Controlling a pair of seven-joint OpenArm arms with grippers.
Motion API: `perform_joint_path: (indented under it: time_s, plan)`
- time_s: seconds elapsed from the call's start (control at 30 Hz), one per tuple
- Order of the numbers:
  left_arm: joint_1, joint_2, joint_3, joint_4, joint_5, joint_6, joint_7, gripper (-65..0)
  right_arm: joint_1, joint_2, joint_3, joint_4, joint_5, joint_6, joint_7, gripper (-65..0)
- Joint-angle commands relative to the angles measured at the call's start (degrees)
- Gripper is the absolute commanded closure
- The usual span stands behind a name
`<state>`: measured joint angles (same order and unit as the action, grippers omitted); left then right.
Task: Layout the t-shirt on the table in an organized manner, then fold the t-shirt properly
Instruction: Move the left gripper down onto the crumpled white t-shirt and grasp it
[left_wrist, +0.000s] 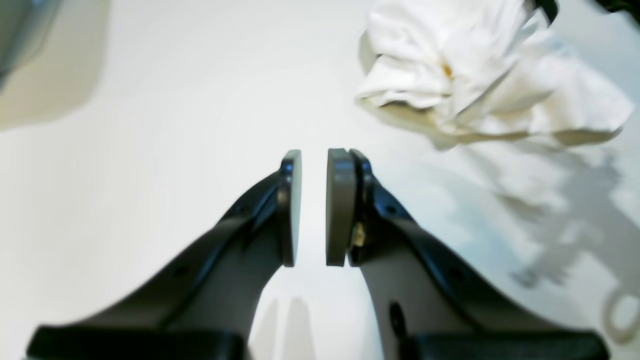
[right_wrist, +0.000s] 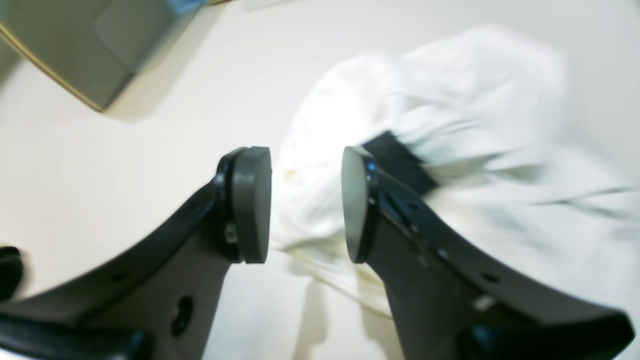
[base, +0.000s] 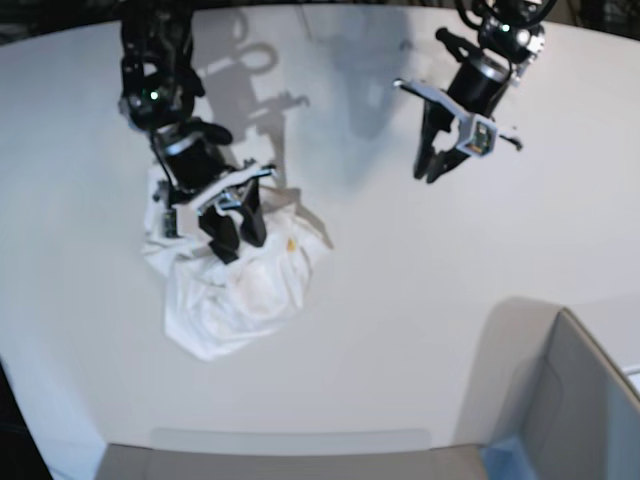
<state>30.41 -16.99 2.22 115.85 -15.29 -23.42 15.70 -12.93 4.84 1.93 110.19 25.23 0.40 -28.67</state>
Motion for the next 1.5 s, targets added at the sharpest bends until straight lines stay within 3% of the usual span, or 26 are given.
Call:
perform_joint_path:
  time_s: [0.0,0.07,0.2,0.5,0.67,0.87,1.1,1.23,1.4,1.47]
  plan:
    - [-0.13,-0.19,0.02,1.03,-0.49,-0.01,-1.51,-10.1,1.1,0.21,1.19,-0.35,1.27,-0.54,1.28,-23.7]
    - [-0.13,-0.11,0.02,1.03,-0.49,-0.01,-0.63,-10.1,2.16,0.13,1.8,-3.33,4.17,-1.24,1.28,-23.7]
    - [-1.36,-0.11,-0.06,0.67,-0.49,-0.01,0.43,-10.1,2.6,0.57,1.8,-6.24,6.46,-6.25,1.37,-23.7]
    - [-2.94,2.0,0.11,-0.2,-0.49,-0.01,0.52,-10.1,10.25,0.74,-0.66,-15.03,6.37,-6.51,1.19,-23.7]
    - [-5.23,2.18,1.61,-0.38,-0.49,-0.01,0.52,-10.5,8.31,0.74,-1.71,-11.77,6.28,-6.51,1.19,-23.7]
    - [-15.86,2.27,12.59,-1.26,-0.4,-0.01,6.49,-10.6,-0.21,1.97,8.48,-1.66,6.37,-6.51,1.28,-23.7]
    - [-25.1,8.42,23.41,-12.16,-0.76,-0.01,7.64,-10.6,-5.93,2.06,19.3,-1.14,6.37,-6.51,1.28,-23.7]
    - [-28.0,9.48,27.72,-15.33,-0.76,-0.01,7.64,-10.7,-8.39,2.06,22.11,-1.05,6.28,-6.43,1.28,-23.7]
    - [-30.46,9.57,30.7,-17.26,-1.46,-0.01,7.72,-20.2,-10.15,2.15,25.01,-1.05,6.37,-6.43,1.28,-23.7]
    - [-31.51,9.57,31.14,-17.7,-4.8,-0.01,7.99,-23.0,-10.68,3.29,25.98,-1.05,6.37,-6.43,1.28,-23.7]
